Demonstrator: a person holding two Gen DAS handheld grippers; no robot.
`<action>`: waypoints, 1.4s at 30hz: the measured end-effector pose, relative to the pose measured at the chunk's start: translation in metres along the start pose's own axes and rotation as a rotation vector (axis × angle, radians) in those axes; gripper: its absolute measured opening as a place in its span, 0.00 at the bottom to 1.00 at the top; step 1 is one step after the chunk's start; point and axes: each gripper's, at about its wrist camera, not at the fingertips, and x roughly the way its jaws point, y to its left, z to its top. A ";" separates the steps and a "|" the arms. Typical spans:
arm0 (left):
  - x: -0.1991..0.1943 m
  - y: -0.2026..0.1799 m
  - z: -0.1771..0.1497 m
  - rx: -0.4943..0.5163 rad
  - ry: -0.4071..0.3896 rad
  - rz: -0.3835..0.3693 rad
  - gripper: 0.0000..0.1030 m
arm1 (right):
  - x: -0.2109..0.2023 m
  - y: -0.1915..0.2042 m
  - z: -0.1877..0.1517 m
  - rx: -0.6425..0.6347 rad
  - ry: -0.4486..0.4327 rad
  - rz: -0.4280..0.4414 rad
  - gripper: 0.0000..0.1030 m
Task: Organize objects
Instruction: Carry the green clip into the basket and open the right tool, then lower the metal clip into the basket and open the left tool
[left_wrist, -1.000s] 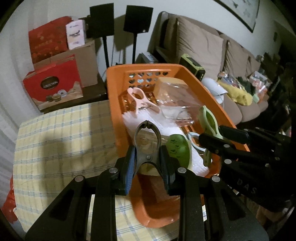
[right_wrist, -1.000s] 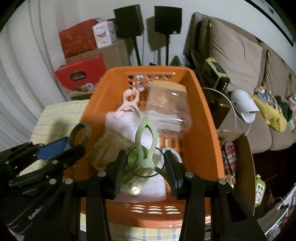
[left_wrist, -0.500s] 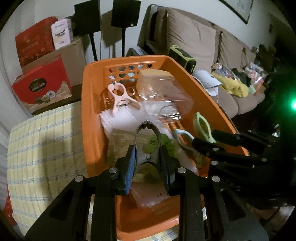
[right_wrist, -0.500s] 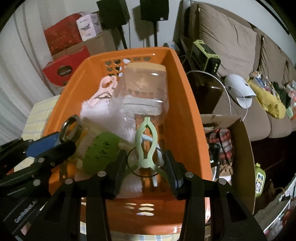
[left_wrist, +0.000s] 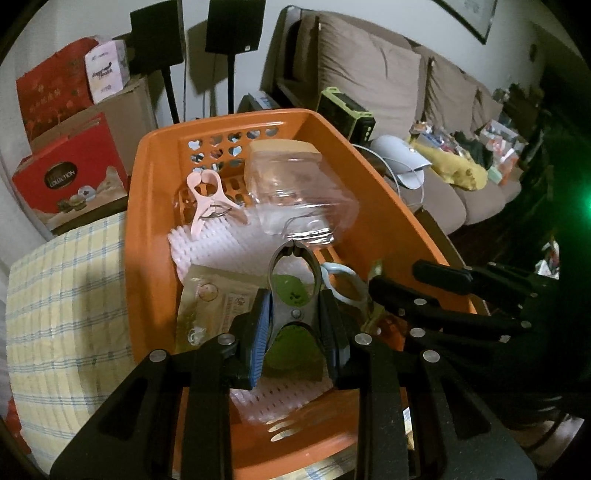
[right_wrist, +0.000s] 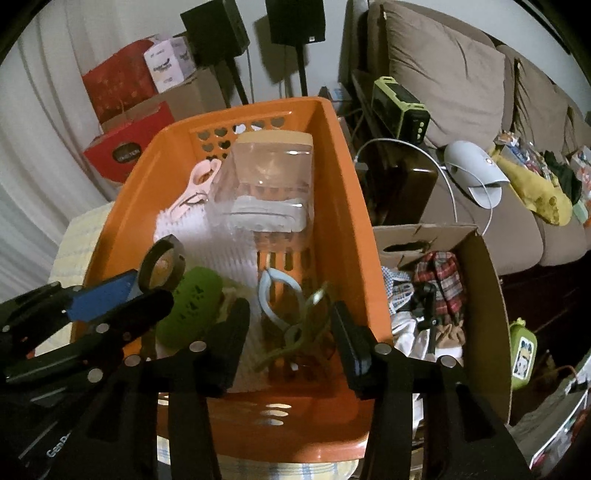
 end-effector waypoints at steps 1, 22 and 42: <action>0.000 0.000 0.001 -0.002 0.000 -0.003 0.24 | -0.003 0.000 0.000 0.002 -0.010 -0.004 0.45; 0.022 -0.026 -0.001 -0.022 0.040 -0.111 0.46 | -0.041 -0.029 0.001 0.078 -0.095 -0.006 0.51; -0.036 0.037 -0.014 -0.092 -0.049 0.021 0.60 | -0.037 0.001 -0.006 0.029 -0.096 0.022 0.54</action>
